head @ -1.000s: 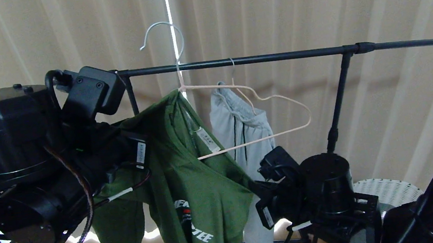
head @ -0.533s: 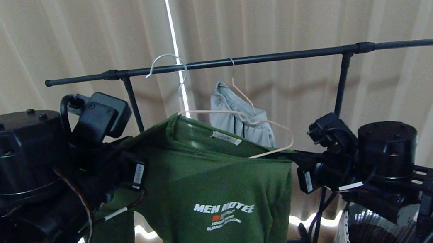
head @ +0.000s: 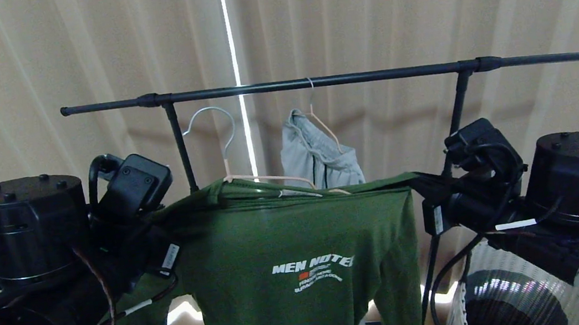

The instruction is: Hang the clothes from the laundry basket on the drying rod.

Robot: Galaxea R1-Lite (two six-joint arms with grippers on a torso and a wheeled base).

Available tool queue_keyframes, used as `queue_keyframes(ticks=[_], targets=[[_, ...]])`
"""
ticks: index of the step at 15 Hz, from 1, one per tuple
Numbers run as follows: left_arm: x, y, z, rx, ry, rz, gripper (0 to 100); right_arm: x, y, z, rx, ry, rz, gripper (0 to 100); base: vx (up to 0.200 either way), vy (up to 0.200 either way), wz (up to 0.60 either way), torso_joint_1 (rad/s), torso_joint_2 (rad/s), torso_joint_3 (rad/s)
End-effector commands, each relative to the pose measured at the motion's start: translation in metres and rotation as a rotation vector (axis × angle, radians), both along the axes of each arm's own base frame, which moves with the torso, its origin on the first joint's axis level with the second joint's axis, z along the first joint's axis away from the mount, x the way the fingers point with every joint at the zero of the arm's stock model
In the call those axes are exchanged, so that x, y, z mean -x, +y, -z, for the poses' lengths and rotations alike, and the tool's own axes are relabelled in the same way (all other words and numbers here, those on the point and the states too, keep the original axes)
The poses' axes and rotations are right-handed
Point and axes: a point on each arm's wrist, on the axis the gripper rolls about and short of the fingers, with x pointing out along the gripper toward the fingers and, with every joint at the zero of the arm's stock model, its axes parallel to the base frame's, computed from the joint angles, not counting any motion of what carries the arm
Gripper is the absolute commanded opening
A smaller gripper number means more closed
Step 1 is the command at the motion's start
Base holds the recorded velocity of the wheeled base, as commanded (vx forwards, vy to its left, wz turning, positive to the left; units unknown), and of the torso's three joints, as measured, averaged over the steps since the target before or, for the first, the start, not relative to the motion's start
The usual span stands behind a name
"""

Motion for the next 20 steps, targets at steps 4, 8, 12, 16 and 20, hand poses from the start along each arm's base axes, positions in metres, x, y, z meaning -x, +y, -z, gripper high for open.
queue_keyframes(ticks=[4, 8, 12, 16, 20], targets=[[-0.002, -0.001, 0.0, 0.005, 0.0, -0.005, 0, 0.025, 0.0, -0.001, 0.048, -0.014, -0.067, 0, 0.0, 0.0, 0.0, 0.0, 0.0, 0.0], [-0.006, -0.004, -0.001, 0.026, -0.029, -0.004, 0, 0.037, -0.001, 0.003, 0.082, -0.001, -0.152, 100, 0.0, 0.0, 0.0, 0.0, 0.0, 0.0], [-0.018, -0.014, 0.006, 0.048, -0.058, 0.0, 0, 0.044, 0.013, -0.001, 0.059, -0.015, -0.293, 100, 0.0, 0.0, 0.0, 0.0, 0.0, 0.0], [-0.017, -0.024, 0.009, 0.076, -0.078, 0.009, 0, 0.042, 0.028, -0.008, 0.045, -0.043, -0.335, 100, 0.0, 0.0, 0.0, 0.0, 0.0, 0.0], [-0.009, -0.034, 0.009, 0.091, -0.076, 0.051, 0, 0.014, 0.051, -0.012, 0.099, -0.098, -0.341, 100, 0.0, 0.0, 0.0, 0.0, 0.0, 0.0]])
